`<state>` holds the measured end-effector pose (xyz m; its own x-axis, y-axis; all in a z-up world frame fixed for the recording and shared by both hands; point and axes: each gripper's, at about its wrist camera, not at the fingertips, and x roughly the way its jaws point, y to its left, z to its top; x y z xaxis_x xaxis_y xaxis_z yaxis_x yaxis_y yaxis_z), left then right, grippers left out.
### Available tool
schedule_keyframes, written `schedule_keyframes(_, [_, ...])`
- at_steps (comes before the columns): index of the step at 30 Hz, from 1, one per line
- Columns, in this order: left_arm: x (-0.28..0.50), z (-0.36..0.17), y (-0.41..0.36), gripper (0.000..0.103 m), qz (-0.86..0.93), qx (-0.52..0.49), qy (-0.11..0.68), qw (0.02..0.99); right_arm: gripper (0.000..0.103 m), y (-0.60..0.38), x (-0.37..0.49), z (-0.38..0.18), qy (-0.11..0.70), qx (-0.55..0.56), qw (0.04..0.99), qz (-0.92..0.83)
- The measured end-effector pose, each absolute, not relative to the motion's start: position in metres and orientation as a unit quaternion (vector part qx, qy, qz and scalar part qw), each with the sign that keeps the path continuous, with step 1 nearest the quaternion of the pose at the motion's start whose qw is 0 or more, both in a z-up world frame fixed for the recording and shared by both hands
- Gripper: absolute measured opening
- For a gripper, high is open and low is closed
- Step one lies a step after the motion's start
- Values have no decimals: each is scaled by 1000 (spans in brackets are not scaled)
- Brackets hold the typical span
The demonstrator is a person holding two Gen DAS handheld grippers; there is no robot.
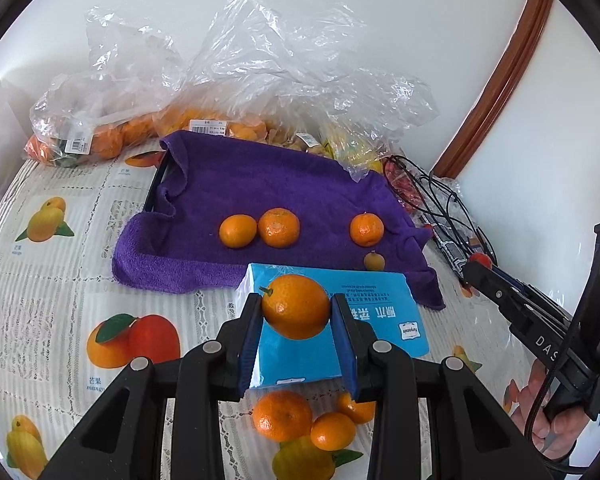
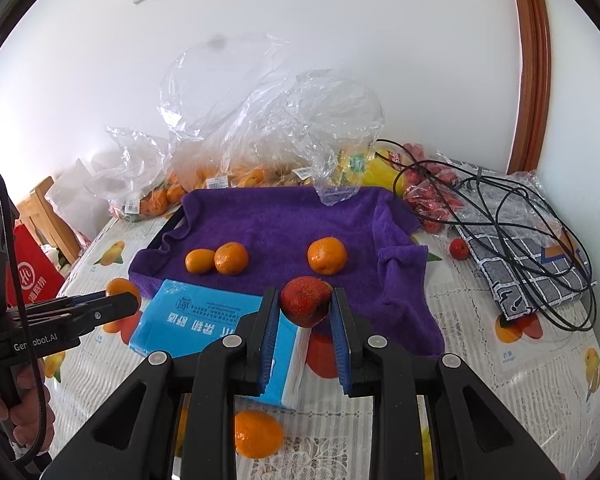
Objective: Organize fruits
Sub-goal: 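Carry the orange and strawberry over the purple towel with both grippers, then lower the orange and strawberry onto the towel and open both grippers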
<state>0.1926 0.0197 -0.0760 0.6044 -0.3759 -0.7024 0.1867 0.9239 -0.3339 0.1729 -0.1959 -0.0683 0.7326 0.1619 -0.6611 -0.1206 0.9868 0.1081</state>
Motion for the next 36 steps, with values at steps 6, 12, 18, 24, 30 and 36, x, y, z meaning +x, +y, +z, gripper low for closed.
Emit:
schedule_keyframes(6, [208,-77,19,33,-155,-111,416,889,26,-195,186,-68,352,28,932,77])
schedule_keyframes(12, [222,-85,29,33,-146,-119,424,886,26,-198,203,-75,357,31,931,73])
schedule_keyframes(18, [240,-91,37,33,-136,-124,428,885,26,-203,222,-89,368,38,926,71])
schedule_keyframes(24, [258,-99,35,33,-128,-119,436,883,26,-210,243,-111,388,46,918,67])
schedule_keyframes(30, [278,-106,30,33,-131,-116,444,879,26,-222,255,-127,403,51,912,55])
schedule_keyframes(36, [290,-120,21,33,-136,-116,460,870,26,-226,264,-138,419,52,905,50])
